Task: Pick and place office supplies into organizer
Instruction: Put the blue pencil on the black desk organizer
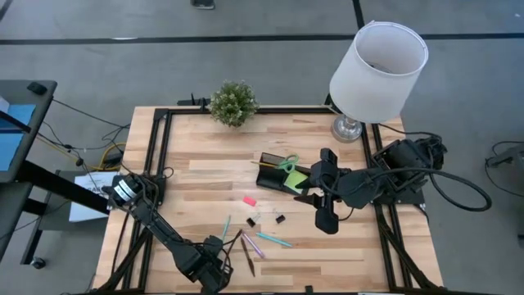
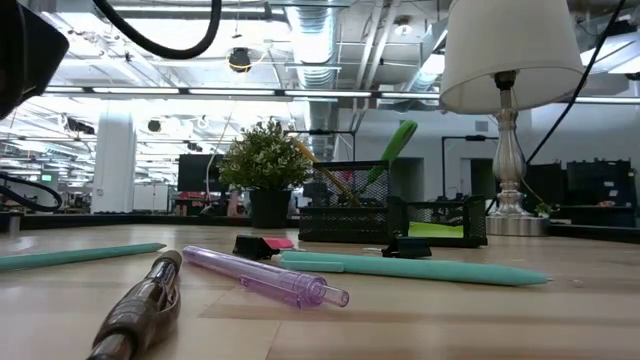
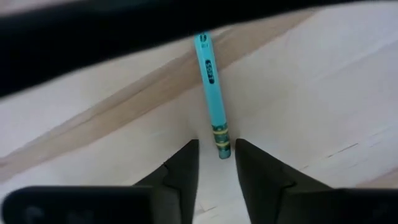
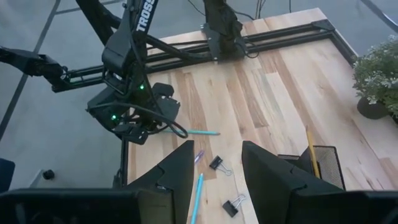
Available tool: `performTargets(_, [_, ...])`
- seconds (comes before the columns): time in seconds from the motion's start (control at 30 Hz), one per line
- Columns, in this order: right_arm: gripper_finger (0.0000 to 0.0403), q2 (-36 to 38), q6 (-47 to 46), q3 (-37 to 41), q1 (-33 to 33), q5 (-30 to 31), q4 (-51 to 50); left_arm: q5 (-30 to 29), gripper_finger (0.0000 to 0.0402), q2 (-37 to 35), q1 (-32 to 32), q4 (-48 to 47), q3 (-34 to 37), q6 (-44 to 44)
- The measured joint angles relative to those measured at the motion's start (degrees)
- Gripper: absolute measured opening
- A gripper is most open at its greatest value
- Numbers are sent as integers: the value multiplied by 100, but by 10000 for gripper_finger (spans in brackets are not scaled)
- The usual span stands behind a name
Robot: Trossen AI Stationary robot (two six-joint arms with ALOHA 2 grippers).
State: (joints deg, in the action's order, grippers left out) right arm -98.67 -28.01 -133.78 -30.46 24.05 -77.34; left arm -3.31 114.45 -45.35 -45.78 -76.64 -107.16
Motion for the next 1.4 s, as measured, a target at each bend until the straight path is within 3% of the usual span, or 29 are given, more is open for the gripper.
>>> performTargets(0.23, [127, 0, 0, 2, 50, 0, 9, 4, 10, 2, 118, 21, 2, 384])
performTargets(0.53, [127, 0, -268, 0, 479, -76, 162, 86, 5, 2, 173, 34, -6, 665])
performTargets(0.73, [127, 0, -454, 0, 665, -474, 100, -425, 2, 11, 173, -63, -362, 669])
performTargets(1.03, [127, -2, -454, 0, 697, -621, 101, -661, 2, 7, 186, -1595, -1178, 662])
performTargets(1.23, [127, -2, -451, 1, 686, -748, 101, -616, 1, 7, 215, -533, -1142, 929])
performTargets(1.4, [127, -2, -449, 0, 682, -772, 102, -559, 28, 7, 251, -7, -1123, 939])
